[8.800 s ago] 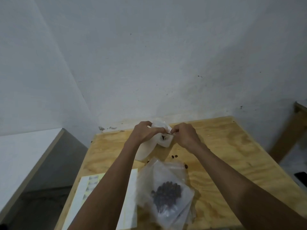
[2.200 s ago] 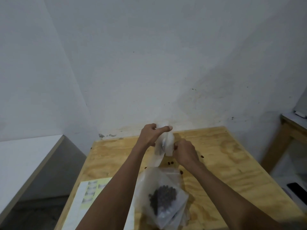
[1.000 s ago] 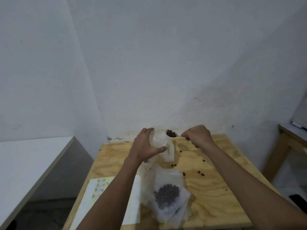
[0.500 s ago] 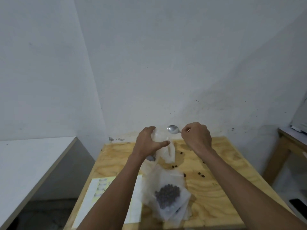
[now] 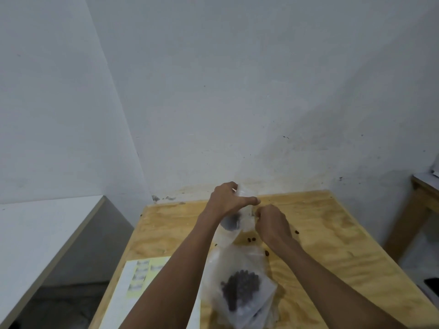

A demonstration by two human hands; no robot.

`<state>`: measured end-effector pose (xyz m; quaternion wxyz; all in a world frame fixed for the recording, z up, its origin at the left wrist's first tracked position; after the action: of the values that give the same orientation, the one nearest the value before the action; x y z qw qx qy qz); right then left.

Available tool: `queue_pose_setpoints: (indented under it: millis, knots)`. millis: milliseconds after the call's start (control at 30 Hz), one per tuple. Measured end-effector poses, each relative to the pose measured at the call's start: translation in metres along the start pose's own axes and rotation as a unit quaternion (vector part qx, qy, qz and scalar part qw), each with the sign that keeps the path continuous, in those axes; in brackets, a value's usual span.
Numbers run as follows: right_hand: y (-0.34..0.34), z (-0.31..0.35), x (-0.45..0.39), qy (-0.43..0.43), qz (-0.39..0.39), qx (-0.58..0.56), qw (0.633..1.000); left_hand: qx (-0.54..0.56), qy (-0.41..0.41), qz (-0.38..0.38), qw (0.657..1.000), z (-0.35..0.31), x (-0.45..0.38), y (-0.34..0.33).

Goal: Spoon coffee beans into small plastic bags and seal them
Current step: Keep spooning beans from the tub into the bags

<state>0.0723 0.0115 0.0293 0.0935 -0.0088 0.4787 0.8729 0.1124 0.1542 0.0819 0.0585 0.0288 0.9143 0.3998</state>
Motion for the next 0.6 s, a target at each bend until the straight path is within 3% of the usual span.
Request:
queue_pose_setpoints:
  millis: [300,600]
  knots:
    - [-0.013,-0.011,-0.015,-0.032,0.109,-0.118,0.986,0.055,-0.016,-0.021,0.998,-0.015,-0.009,-0.011]
    - [-0.006,-0.028,-0.015,-0.19,0.135,-0.324,0.917,0.056,-0.015,-0.007,0.998,-0.004,-0.006,-0.008]
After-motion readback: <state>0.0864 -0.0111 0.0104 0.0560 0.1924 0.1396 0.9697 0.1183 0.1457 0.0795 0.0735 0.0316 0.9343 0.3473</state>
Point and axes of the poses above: each hand's wrist, its own x-axis away from the middle knuckle, its own y-axis out of the back of the hand, z = x × y, the point moved 2 cm from there along -x, towards the middle knuckle, and after that the axes turned 5 degrees about -x, right-handed, at the moved point
